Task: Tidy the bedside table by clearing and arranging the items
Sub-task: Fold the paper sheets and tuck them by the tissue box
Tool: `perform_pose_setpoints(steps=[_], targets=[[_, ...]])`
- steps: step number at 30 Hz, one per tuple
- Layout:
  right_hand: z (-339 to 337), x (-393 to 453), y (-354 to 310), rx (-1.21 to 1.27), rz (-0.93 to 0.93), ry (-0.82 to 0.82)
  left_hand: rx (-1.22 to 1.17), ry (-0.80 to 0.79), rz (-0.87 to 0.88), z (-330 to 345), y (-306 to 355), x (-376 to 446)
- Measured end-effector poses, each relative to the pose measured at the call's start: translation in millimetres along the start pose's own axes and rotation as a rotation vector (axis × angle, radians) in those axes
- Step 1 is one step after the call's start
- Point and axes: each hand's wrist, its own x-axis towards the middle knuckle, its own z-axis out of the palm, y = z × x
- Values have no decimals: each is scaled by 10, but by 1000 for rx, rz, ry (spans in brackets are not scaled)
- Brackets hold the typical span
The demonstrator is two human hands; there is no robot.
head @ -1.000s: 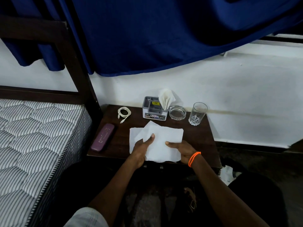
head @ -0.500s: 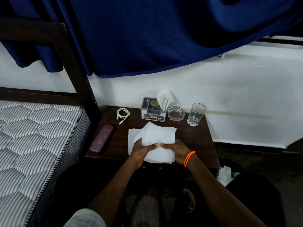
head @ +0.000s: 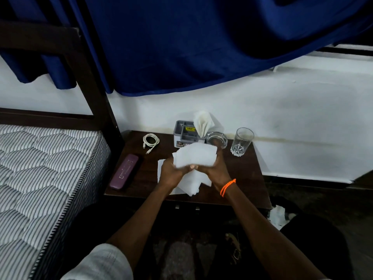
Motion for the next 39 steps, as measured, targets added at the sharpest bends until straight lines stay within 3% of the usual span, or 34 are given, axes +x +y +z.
perform_pose_setpoints(steps=[9,14,20,26,31,36,39], targets=[[24,-54,125,-131,257,26,73,-57,-90,-68,-76,92],[56,-23,77,-42,200,138,43,5,-33,-31,18,120],[-25,-37,116,-86,188,-7,107,-40,-72,-99,-77,146],[-37,60,75,-149,239,85,100,20,-100,-74,9,150],[-142,233,-23,-199,274,136,-8,66,-242,59,118,126],[-414,309,31,-435,299,25,50,73,-434,262,-80,-112],[-472,372,99,-575,304,-15,83,131,-447,461,-173,-358]])
